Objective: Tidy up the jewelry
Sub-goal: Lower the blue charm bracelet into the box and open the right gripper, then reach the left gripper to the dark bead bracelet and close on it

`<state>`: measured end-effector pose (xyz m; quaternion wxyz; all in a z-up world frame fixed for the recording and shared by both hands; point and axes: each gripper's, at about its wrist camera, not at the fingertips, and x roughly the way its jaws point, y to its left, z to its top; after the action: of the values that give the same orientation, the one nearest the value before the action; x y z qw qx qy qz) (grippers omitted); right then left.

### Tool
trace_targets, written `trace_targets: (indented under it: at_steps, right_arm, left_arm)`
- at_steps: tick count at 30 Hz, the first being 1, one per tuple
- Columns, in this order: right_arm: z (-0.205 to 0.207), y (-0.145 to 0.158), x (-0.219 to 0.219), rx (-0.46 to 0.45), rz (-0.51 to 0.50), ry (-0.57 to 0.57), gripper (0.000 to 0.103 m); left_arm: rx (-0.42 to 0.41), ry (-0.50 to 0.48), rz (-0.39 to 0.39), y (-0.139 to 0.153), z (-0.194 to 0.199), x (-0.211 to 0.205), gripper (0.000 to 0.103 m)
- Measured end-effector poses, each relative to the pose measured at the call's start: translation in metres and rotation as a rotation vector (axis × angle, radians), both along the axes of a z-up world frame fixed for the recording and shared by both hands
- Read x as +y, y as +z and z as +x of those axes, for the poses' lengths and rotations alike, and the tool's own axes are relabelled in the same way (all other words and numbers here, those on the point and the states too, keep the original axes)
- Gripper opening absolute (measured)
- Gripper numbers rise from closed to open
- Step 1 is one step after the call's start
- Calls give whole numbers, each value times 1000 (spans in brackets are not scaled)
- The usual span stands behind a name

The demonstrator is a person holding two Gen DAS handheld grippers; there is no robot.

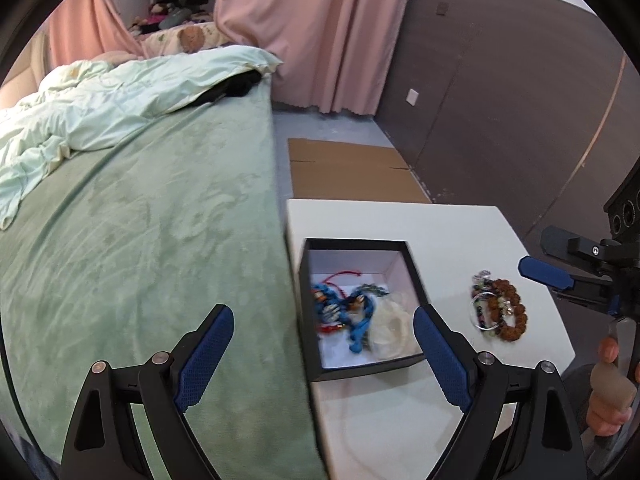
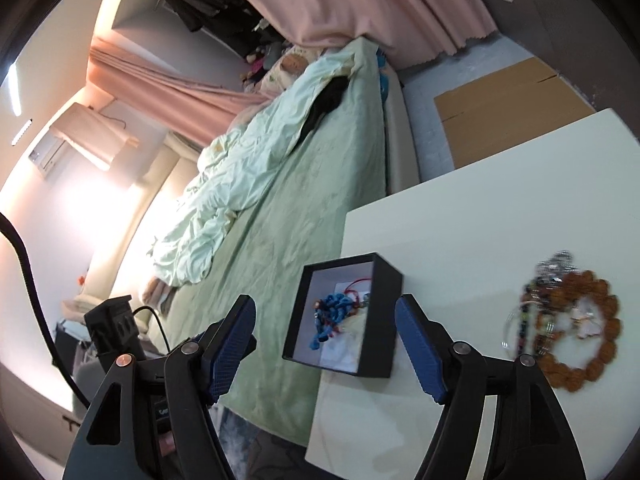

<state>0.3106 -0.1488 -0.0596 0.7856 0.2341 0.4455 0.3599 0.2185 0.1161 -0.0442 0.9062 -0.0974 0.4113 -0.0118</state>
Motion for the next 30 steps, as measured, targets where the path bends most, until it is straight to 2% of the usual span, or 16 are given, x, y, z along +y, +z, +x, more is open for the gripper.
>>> trace_targets:
  at_steps: [10,20,24,30]
  right_arm:
    - [-1,1,-56,1,-55,-68,73]
    - [-2,-14,-113,57,-63,-166,73]
    - [-2,-22,-128,79,-65,-188,73]
    - [1,-36,-156,128,-44,-238,73]
  left_arm:
    - [-22,-103,1,10,8,-53,92]
    - [-21,-240,7,5,23,-121,89]
    - [-1,-281,6,-3,30,-142,77]
    - [46,-323,-46,-18,48,-167,57]
